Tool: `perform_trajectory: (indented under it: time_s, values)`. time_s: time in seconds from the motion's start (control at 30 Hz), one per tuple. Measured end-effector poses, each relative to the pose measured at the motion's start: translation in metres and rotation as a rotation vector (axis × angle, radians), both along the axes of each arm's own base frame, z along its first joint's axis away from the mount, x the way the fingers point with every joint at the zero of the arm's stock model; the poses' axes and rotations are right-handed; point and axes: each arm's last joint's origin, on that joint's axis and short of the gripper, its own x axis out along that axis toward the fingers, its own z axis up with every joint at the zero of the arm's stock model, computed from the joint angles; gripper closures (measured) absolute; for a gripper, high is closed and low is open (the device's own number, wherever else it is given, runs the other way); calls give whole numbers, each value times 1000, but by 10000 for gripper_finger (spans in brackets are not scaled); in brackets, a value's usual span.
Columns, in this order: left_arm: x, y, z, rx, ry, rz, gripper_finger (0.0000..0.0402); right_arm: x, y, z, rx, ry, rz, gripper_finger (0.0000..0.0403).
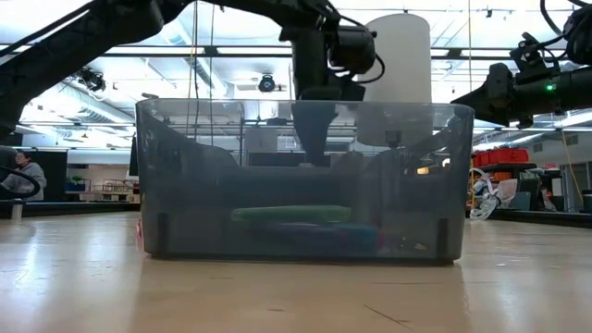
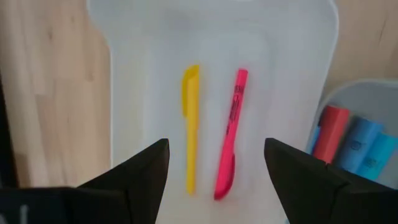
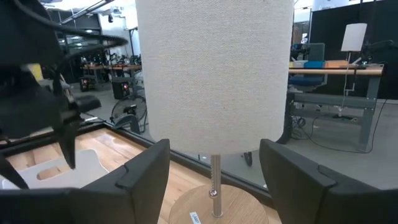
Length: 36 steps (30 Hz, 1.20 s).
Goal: Pick & Place Markers
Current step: Put the pink marker pen into the white bin
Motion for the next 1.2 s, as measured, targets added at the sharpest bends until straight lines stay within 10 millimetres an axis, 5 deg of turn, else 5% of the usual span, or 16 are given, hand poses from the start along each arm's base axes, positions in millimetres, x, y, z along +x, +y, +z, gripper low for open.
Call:
perform_trajectory:
  time_s: [0.63, 0.93, 1.2]
  values:
    - [-16, -28, 33, -84, 33, 1, 145, 0, 0, 0, 0, 1, 0, 152]
    - [-19, -49, 19, -120, 68, -1, 145, 0, 0, 0, 0, 0, 0, 152]
    - [-60, -62, 34, -110, -59, 9, 145, 0, 0, 0, 0, 0, 0, 152]
